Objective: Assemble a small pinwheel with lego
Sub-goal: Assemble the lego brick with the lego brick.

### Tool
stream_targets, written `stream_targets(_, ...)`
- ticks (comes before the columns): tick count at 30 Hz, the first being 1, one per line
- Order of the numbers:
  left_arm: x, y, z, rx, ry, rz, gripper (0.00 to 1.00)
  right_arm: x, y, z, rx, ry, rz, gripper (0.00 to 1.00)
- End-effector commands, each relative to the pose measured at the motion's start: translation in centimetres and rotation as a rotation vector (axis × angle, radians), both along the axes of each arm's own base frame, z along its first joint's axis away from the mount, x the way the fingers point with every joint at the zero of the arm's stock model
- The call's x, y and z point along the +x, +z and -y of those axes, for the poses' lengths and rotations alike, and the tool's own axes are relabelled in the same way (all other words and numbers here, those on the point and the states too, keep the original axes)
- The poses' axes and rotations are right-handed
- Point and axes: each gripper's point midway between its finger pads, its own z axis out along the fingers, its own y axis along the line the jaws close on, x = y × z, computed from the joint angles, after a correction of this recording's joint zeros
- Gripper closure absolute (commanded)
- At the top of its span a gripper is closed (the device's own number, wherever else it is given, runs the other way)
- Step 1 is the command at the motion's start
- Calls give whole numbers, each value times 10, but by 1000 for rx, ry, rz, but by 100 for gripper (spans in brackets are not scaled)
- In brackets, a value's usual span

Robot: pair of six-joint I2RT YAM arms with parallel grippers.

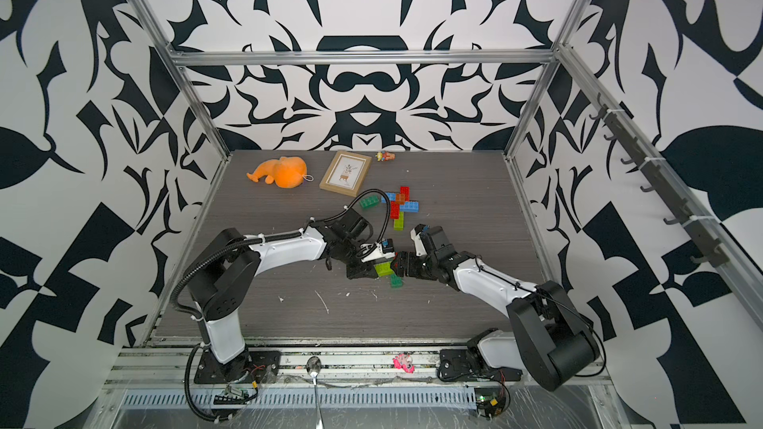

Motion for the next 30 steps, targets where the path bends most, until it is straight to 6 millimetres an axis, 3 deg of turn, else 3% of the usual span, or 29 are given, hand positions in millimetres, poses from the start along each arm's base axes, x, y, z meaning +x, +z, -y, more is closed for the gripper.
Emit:
stream_targets(1,-4,15,6,-66,-12,0,66,8,4,7,-41,-28,19,16)
stream_targets(20,1,26,13,-104,32,-2,71,3,-19,29,-171,-79,-33,19)
stream_targets(30,-21,29,16,-96,-30,-6,75,1,-15,28,-153,-82,-25,20)
